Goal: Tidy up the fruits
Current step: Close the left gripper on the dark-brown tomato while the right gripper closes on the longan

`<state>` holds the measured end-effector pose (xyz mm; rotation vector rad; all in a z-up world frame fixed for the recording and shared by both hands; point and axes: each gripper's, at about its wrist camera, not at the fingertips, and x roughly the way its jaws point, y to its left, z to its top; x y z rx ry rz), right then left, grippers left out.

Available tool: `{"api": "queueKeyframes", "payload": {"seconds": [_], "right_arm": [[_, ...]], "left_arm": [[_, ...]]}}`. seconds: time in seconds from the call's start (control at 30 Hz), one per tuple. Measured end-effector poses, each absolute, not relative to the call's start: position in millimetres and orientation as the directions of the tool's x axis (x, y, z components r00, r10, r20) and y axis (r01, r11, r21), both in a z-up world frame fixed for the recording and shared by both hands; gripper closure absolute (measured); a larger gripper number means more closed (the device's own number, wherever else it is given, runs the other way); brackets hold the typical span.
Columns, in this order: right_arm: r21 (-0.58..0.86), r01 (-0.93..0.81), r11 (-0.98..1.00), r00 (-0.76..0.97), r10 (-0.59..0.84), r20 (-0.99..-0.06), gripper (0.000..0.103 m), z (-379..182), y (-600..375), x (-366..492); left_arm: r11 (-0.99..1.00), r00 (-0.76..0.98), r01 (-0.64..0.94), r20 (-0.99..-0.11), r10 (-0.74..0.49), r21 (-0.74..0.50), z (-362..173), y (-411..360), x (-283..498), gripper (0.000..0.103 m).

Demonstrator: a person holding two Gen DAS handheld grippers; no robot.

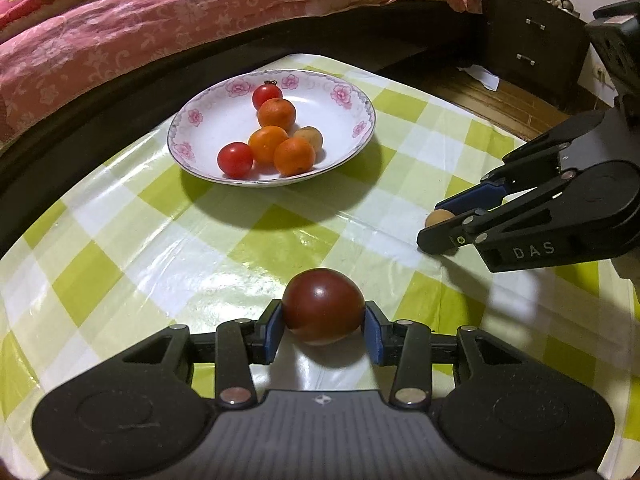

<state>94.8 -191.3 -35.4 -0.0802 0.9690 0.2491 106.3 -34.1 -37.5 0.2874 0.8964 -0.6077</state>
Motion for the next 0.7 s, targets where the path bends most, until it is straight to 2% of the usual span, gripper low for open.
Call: {"api": "queueKeyframes", "payload": {"seconds": [0.17, 0.23, 0.63, 0.7], "right_arm": [[0.054, -0.242, 0.969, 0.536, 0.180, -0.825, 0.080, -33.5, -193.7, 93.8], [0.061, -0.238, 0.969, 0.532, 0.183, -0.827, 0.075, -33.1, -194.0, 93.6], [0.052, -0.244, 0.968, 0.525, 0.177, -0.832, 0.075, -32.7, -192.9, 93.3], [0.044, -0.249, 0.967, 0.523, 0.173, -0.835, 0.079, -31.6, -191.9, 92.9]], "left_arm": [[0.796, 0.491, 0.605, -0.790, -0.366, 0.008, -36.0, -34.2, 105.3, 0.049], [0.800, 0.492, 0.600, -0.789, -0.367, 0.002, -36.2, -32.4, 106.1, 0.048], [0.809, 0.500, 0.588, -0.785, -0.365, -0.001, -37.6, -35.4, 112.6, 0.046], [0.811, 0.493, 0.585, -0.791, -0.362, -0.007, -38.8, -35.0, 111.7, 0.048]]}}
